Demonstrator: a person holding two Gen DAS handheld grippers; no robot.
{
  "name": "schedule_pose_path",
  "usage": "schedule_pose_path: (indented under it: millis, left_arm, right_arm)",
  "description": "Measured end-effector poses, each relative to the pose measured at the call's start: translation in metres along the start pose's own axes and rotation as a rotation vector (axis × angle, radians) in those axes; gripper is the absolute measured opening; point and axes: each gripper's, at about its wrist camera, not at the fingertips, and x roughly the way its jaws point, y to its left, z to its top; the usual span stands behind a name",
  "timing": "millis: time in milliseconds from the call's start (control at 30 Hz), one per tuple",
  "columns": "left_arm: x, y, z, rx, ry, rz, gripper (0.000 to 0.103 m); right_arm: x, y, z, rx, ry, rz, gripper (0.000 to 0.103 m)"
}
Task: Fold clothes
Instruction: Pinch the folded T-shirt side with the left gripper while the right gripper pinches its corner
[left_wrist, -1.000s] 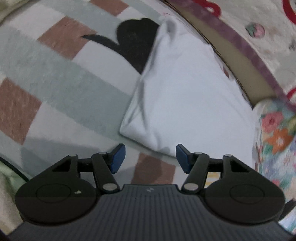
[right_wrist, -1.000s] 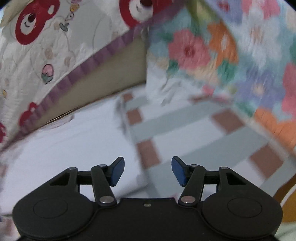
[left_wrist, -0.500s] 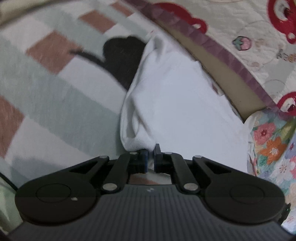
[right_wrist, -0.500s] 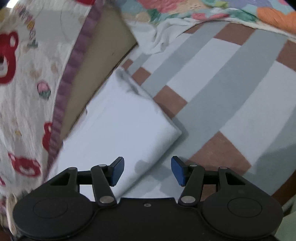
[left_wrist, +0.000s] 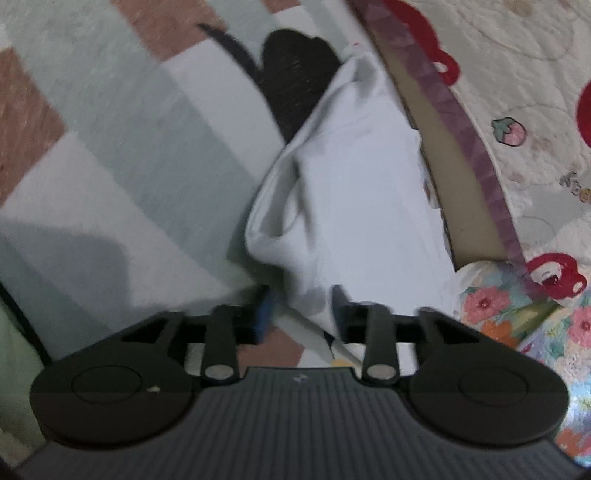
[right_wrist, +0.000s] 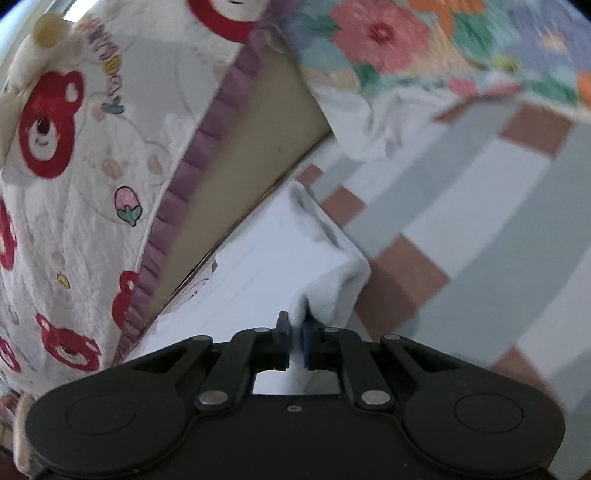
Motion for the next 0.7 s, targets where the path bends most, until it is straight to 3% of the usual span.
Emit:
schedule_pose_path:
  millis: [67, 167, 233, 267, 300, 467, 600, 700]
  left_arm:
    - [0.003, -0.003, -0.003, 0.005, -0.01, 0.007, 0.046]
    - [0.006, -0.018, -0.01, 0.124, -0.086, 0.06, 0.054]
    - [0.008, -0.028, -0.015, 0.204, -0.137, 0.095, 0.048]
    - [0.008, -0.032, -0.018, 0.244, -0.163, 0.113, 0.022]
    - [0.009, -0.037, -0.021, 0.284, -0.188, 0.131, 0.007]
    - [0.013, -0.061, -0.033, 0.479, -0.309, 0.218, 0.006]
    - [0.011, -0.061, -0.023, 0.429, -0.258, 0.204, 0.007]
    - [0.011, -0.038, -0.01, 0.285, -0.178, 0.114, 0.007]
  right_arm:
    - [-0.004, 0.004, 0.006, -0.027, -0.015, -0.001, 0.009]
    - [-0.008, 0.007, 0.009, -0.071, -0.023, -0.002, 0.009]
    - [-0.009, 0.008, 0.008, -0.095, -0.02, -0.008, 0.009]
    - [-0.009, 0.007, 0.007, -0.095, -0.016, -0.01, 0.009]
    - [-0.008, 0.006, 0.006, -0.094, -0.013, -0.014, 0.009]
    - [-0.006, 0.008, -0.001, -0.177, 0.011, -0.046, 0.009]
    - [-0.002, 0.01, -0.007, -0.253, 0.036, -0.078, 0.01]
    - [-0.001, 0.007, -0.009, -0.253, 0.055, -0.089, 0.013]
